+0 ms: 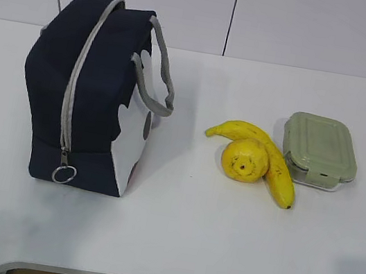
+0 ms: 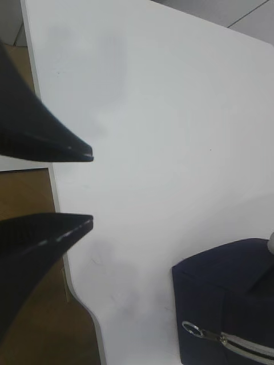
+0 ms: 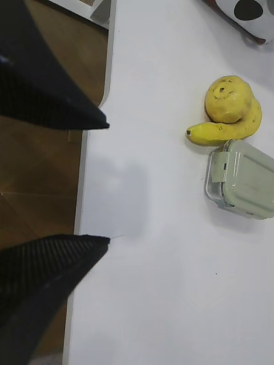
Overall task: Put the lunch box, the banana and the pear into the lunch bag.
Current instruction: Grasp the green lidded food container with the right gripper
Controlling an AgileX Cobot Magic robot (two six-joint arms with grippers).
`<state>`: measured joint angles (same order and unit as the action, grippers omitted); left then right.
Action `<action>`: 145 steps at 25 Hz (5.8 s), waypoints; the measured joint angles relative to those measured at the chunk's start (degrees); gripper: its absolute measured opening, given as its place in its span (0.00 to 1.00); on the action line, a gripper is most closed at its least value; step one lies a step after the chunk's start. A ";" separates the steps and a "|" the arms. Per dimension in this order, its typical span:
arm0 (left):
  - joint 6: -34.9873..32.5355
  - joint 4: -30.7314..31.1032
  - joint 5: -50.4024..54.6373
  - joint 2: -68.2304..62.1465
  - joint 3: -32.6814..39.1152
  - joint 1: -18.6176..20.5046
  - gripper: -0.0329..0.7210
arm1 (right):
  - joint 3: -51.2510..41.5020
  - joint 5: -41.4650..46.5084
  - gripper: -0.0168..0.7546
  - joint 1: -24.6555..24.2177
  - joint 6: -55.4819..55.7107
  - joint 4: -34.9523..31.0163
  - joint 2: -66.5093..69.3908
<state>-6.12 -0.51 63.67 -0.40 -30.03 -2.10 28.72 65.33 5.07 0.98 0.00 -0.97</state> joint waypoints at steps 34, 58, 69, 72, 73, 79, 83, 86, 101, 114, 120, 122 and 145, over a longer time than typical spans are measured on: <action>0.00 1.05 0.00 0.00 0.00 -0.33 0.35 | 0.00 0.00 0.63 0.00 0.10 0.00 0.00; 0.00 1.13 0.00 0.00 0.00 -0.33 0.35 | 1.12 -14.61 0.63 0.00 0.10 -0.59 17.75; 0.00 1.13 0.00 0.00 0.00 -0.33 0.35 | 11.66 -16.22 0.63 0.00 0.75 -5.55 35.45; 0.00 1.13 0.00 0.00 0.00 -0.33 0.35 | 18.70 -10.82 0.63 0.00 0.75 -6.06 42.31; 0.00 1.13 0.00 0.00 0.00 -0.33 0.35 | 20.73 -9.31 0.63 0.00 0.75 -6.15 44.27; 0.00 1.13 0.00 0.00 0.00 -0.33 0.35 | 31.44 -3.61 0.63 0.00 -0.98 -6.19 55.76; 0.00 1.13 0.00 0.00 0.00 -0.33 0.35 | 35.64 -2.90 0.63 0.00 -1.53 -6.19 62.40; 0.00 1.13 0.00 0.00 0.00 -0.33 0.36 | 38.15 -2.79 0.63 -0.04 -1.94 -6.19 66.97; 0.00 1.13 0.00 0.00 0.00 -0.33 0.36 | 42.76 -1.00 0.63 -20.54 -21.51 -26.81 82.35; 0.00 1.13 0.00 0.00 0.00 -0.33 0.36 | 48.46 4.19 0.63 -31.44 -39.20 -49.89 100.09; 0.00 1.13 0.00 0.00 0.00 -0.33 0.36 | 48.66 4.19 0.63 -31.44 -39.34 -50.34 102.81; 0.00 1.13 0.00 0.00 0.00 -0.33 0.36 | 48.66 4.08 0.63 -31.44 -39.34 -50.34 102.81; 0.00 1.13 0.00 0.00 0.00 -0.33 0.36 | 48.79 3.75 0.78 -31.44 -43.00 -52.63 111.88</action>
<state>-6.12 0.62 63.67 -0.40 -30.03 -2.43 77.51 69.09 -26.37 -42.02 -52.63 110.91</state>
